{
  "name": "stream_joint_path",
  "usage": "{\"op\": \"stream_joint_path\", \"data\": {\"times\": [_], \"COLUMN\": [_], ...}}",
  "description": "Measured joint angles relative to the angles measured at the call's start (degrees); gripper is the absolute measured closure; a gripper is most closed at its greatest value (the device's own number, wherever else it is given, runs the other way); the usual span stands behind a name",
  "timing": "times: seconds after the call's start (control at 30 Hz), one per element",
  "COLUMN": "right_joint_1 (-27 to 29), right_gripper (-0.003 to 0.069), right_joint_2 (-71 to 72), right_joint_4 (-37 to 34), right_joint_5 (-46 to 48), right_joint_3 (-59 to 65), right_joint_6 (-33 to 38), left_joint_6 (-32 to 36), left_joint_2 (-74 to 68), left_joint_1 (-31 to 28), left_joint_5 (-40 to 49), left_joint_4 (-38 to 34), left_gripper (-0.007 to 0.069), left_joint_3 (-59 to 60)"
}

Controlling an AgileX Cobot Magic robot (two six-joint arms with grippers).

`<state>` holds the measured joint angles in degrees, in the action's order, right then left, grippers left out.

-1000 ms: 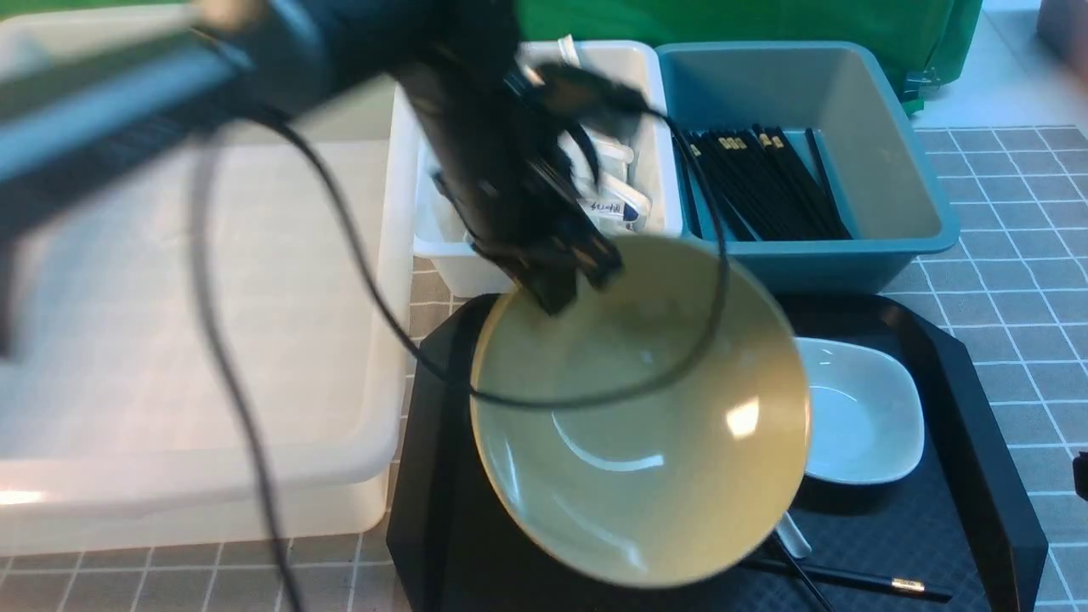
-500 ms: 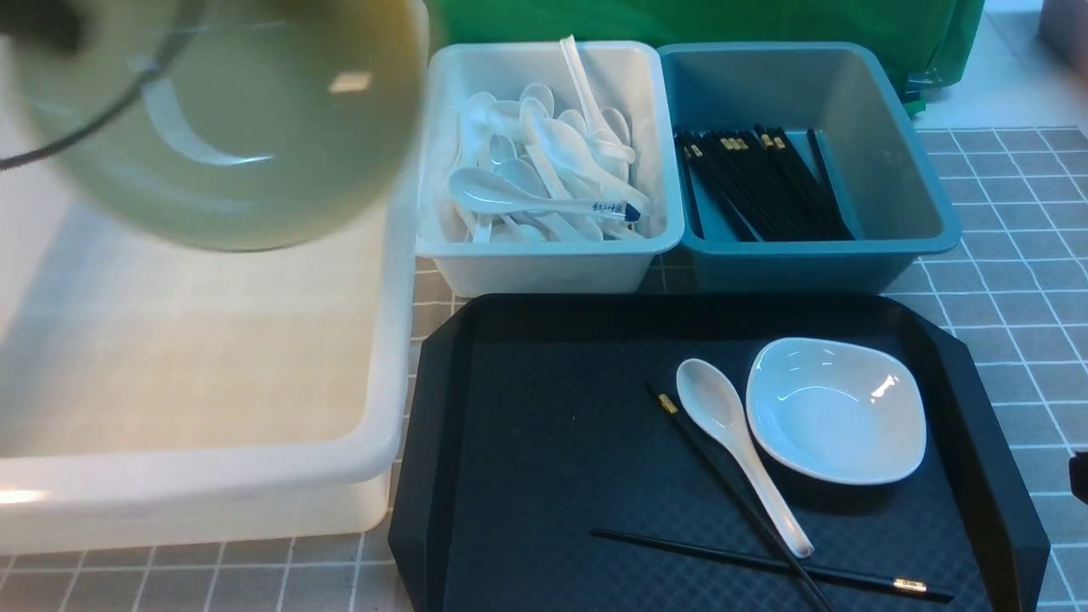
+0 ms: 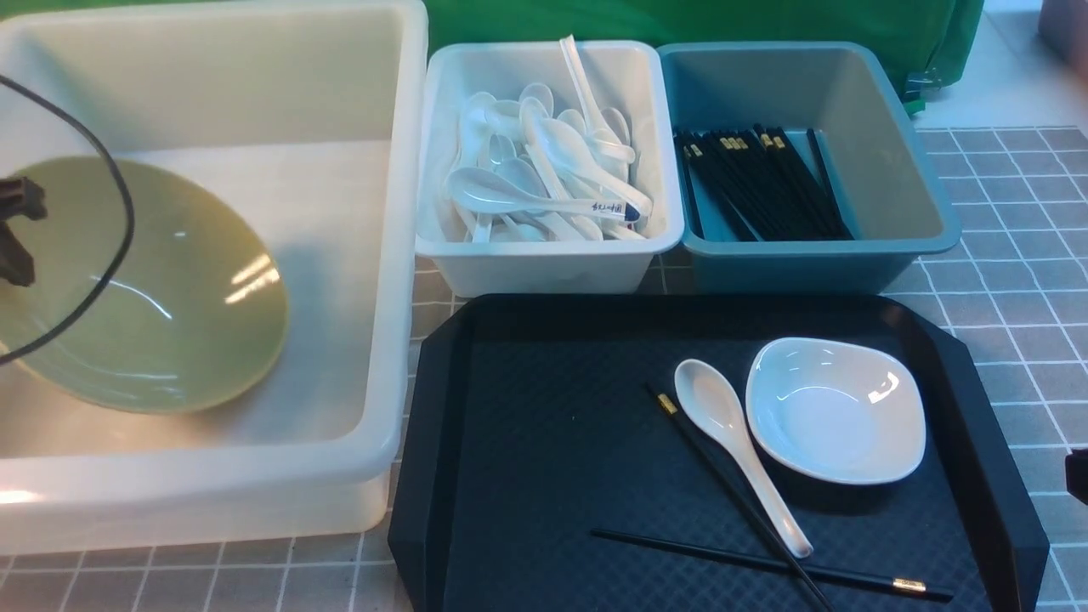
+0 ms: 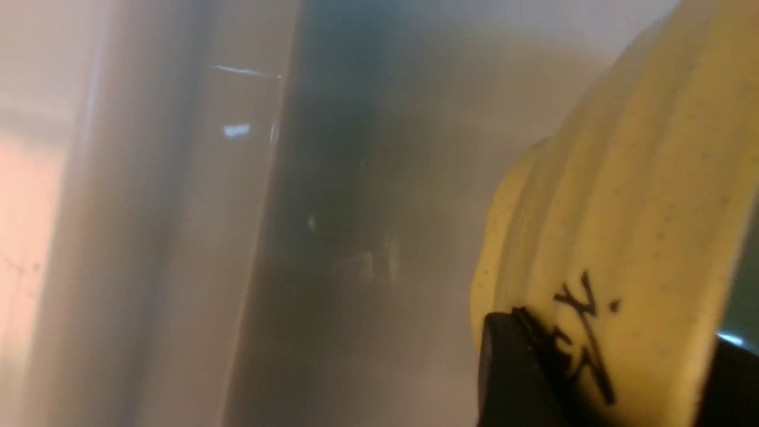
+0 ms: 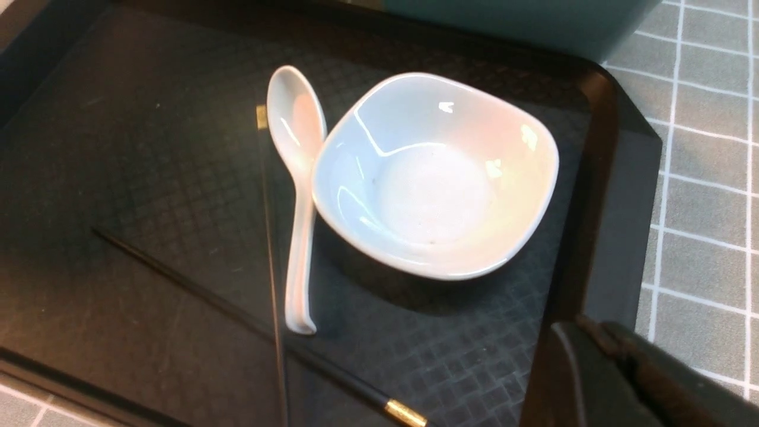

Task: On grey table put chopsticks spoon bowls plates into blue grey white boxes.
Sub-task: 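Place the tan bowl onto the bowl stack in the left bin with the left gripper, then reach for and grasp the small white dish on the black tray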

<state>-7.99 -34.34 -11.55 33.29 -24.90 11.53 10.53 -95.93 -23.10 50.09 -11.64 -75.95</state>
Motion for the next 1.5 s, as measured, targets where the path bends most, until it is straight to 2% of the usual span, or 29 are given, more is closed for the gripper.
{"op": "stream_joint_path", "data": {"times": [0.03,0.1,0.17,0.3,0.4,0.57,0.6,0.77,0.97,1.1,1.17,1.27,1.33,1.4,1.5], "right_joint_1": [0.0,0.0,0.0,0.0,0.0,0.0,0.0,0.0,0.0,0.0,0.0,0.0,-0.14,-0.9,-1.13], "right_gripper": [0.0624,0.0624,0.0624,0.0624,0.0624,0.0621,0.062,0.0618,0.0617,0.0615,0.0615,0.0611,0.0587,0.0508,0.0363], "right_joint_2": [0.0,0.0,0.0,0.0,0.0,0.0,0.0,0.0,0.0,0.0,0.0,-0.27,-2.25,-7.24,-16.29], "right_joint_4": [0.0,-0.05,-0.05,-0.05,-0.08,-0.12,-0.14,-0.26,-0.65,-1.39,-1.71,-4.12,-6.05,-6.99,-7.32], "right_joint_5": [0.0,0.0,0.0,0.0,-0.05,-0.05,-0.05,-0.05,-0.05,-0.05,-0.28,-0.8,0.02,0.6,0.47], "right_joint_3": [0.0,0.0,0.0,0.0,0.0,0.0,0.0,0.0,0.0,0.05,0.32,1.62,1.91,0.7,-3.52], "right_joint_6": [0.0,0.0,0.0,0.0,0.0,0.0,0.0,0.0,0.0,0.0,0.0,0.14,1.18,1.83,1.83], "left_joint_6": [0.0,-4.21,-5.92,-6.75,-6.56,-6.49,-6.48,-5.32,-6.83,-14.27,-15.42,-13.57,-10.53,-5.71,-0.46], "left_joint_2": [0.0,0.33,1.2,2.87,2.93,0.66,0.59,-2.69,-6.04,-5.59,-4.27,0.68,7.87,17.36,28.71], "left_joint_1": [0.0,0.0,0.0,0.23,1.08,2.66,2.72,3.14,3.14,3.14,3.28,5.41,8.81,15.76,25.56], "left_joint_5": [0.11,1.9,3.68,6.18,5.95,3.62,3.46,-2.51,-3.19,-0.22,1.6,1.32,-0.84,-3.15,-7.4], "left_joint_4": [0.16,1.2,1.32,0.3,0.16,0.73,0.73,2.56,5.52,11.64,11.64,9.19,4.64,-1.45,-5.28], "left_gripper": [0.0349,0.0264,0.0223,0.0214,0.026,0.0433,0.044,0.0579,0.0604,0.0604,0.0604,0.0604,0.0604,0.0602,0.0601], "left_joint_3": [0.0,-2.15,-4.08,-5.72,-4.3,1.39,1.83,7.3,10.0,9.41,8.78,8.21,8.04,8.03,10.73]}}
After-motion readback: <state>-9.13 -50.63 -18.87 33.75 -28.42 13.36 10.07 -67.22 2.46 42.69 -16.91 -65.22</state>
